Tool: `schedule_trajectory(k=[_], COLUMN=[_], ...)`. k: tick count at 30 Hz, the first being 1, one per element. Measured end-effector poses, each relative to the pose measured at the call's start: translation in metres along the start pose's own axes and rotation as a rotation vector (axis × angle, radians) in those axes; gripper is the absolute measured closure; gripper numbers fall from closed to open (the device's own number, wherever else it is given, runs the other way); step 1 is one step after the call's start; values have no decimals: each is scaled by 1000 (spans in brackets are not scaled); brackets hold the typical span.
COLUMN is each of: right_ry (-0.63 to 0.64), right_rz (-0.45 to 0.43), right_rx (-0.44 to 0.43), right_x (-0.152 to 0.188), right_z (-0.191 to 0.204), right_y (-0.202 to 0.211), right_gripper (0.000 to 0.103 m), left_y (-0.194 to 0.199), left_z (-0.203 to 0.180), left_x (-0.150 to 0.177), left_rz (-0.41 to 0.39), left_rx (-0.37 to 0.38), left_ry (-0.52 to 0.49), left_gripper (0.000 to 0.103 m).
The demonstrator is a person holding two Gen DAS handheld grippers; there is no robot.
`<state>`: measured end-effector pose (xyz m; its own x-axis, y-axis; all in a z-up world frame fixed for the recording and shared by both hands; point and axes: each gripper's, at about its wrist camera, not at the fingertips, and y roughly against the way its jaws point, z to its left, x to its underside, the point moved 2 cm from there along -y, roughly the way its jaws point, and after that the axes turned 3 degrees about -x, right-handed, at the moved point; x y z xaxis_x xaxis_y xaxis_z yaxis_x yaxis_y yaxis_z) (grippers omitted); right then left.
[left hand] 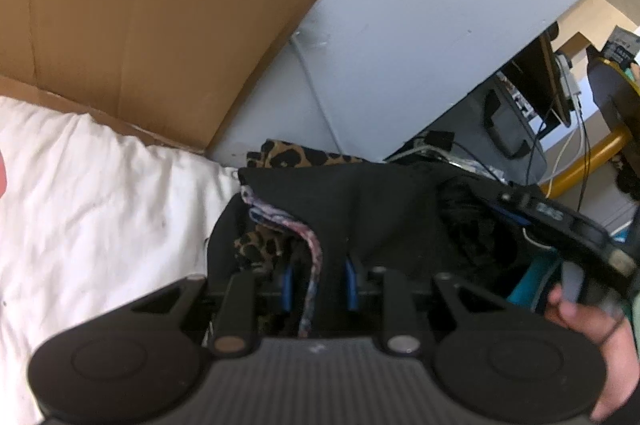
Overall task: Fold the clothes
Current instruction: 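Lower the folded shorts onto the clothes pile with both tools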
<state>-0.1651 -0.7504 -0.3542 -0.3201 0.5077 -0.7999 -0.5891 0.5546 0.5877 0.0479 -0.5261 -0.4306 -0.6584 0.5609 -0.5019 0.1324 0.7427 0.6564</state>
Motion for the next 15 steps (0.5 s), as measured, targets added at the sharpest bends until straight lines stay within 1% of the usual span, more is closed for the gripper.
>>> schedule_trajectory(k=[3, 6, 8, 10, 11, 15], right_ry=[-39, -61, -78, -97, -103, -89], right_rz=[-6, -3, 4, 17, 24, 34], right_rx=[-62, -90, -95, -93, -89, -71], right_x=[21, 50, 69, 86, 93, 111], right_z=[5, 11, 14, 16, 17, 24], right_y=[16, 30, 35, 39, 40, 43], right_gripper=[64, 64, 64, 64, 64, 63], left_y=[0, 0, -1, -1, 0, 5], left_z=[-2, -4, -4, -3, -2, -1], left_x=[-2, -4, -4, -6, -8, -13], left_rz=[-1, 1, 12, 38, 48, 40], left_rx=[0, -4, -7, 1, 6, 20], left_ry=[-6, -26, -39, -29, -20, 1], left_gripper=[77, 77, 76, 71, 71, 67])
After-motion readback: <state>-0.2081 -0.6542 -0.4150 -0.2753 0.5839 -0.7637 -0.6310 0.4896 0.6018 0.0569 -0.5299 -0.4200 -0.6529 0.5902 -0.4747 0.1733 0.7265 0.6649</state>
